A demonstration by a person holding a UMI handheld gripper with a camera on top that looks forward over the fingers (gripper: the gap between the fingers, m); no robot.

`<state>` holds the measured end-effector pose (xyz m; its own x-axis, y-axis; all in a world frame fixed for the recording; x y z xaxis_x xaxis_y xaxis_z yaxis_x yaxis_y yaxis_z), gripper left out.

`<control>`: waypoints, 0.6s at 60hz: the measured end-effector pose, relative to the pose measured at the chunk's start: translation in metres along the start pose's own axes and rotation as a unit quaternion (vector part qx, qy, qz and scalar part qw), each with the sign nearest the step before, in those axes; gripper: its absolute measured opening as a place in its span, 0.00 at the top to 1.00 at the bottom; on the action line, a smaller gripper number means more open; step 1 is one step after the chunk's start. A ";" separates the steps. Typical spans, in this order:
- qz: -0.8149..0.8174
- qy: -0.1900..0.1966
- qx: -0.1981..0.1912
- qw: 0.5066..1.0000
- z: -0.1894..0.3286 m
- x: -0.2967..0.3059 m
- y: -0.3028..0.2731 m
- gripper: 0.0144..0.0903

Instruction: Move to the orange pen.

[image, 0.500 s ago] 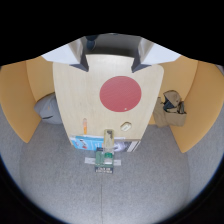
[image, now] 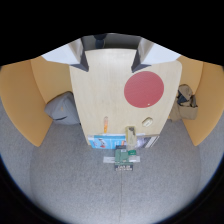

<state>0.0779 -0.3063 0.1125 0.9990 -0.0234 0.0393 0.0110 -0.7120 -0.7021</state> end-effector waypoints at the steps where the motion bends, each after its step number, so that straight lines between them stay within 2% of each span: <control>1: 0.000 -0.001 0.003 1.000 0.002 0.002 -0.002 0.03; 16: 0.005 -0.013 0.021 1.000 0.063 0.023 -0.040 0.04; 36: 0.009 -0.042 0.012 0.999 0.191 0.032 -0.111 0.04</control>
<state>0.1167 -0.0945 0.0560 0.9992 0.0237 -0.0323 -0.0068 -0.6949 -0.7191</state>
